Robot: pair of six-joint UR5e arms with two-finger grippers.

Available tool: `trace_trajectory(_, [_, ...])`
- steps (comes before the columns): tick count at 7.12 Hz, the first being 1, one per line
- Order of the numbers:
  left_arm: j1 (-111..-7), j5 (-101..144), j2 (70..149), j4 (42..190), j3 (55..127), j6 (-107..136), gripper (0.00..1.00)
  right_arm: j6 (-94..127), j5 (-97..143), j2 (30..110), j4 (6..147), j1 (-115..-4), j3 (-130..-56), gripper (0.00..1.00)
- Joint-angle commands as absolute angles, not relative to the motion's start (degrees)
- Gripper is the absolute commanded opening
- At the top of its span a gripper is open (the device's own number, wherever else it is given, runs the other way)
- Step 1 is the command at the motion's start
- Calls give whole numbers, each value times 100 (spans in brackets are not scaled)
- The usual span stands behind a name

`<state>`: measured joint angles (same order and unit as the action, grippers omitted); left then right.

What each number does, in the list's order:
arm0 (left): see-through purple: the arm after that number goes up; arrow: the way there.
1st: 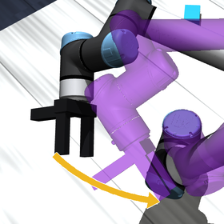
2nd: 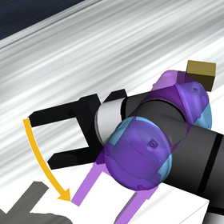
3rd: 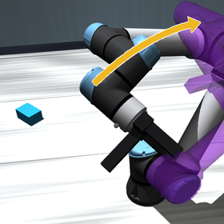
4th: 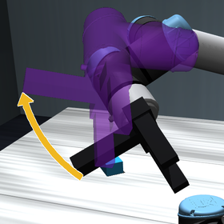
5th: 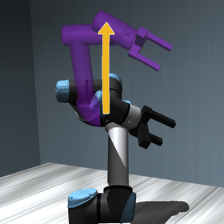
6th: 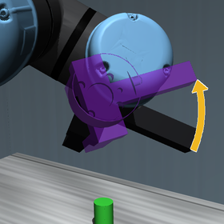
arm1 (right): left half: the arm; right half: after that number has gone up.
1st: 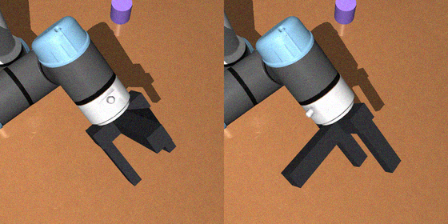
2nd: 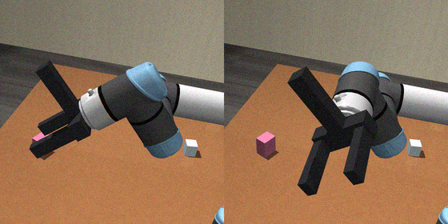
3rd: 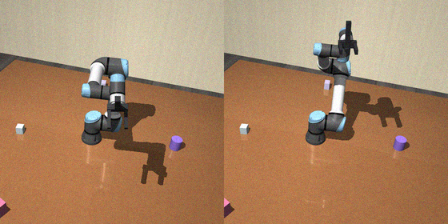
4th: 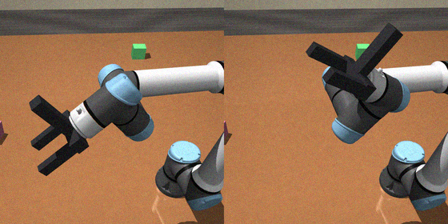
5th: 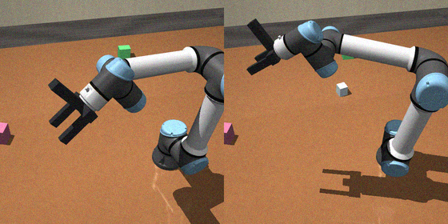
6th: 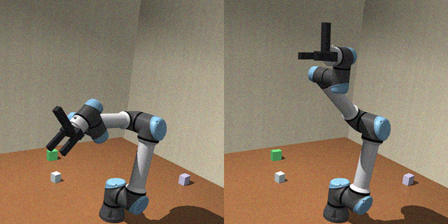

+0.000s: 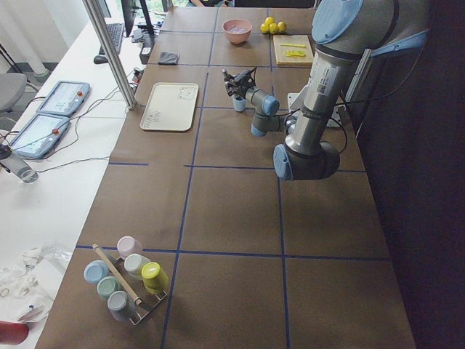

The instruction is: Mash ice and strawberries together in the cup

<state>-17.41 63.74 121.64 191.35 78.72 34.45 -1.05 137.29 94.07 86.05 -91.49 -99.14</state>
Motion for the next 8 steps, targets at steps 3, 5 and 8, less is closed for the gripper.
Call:
trace_trajectory(3, [-1836,6398,12129,19125,8199,3437,0,-114,13737,9475,8596,-9149,-9949,99])
trace_trajectory(5, [-2003,6442,12068,18968,8523,3437,0,-114,13729,9475,8596,-9149,-9958,99])
trace_trajectory(8, [-2283,6460,11883,18073,9412,3681,0,-114,13729,9475,8596,-9149,-9958,99])
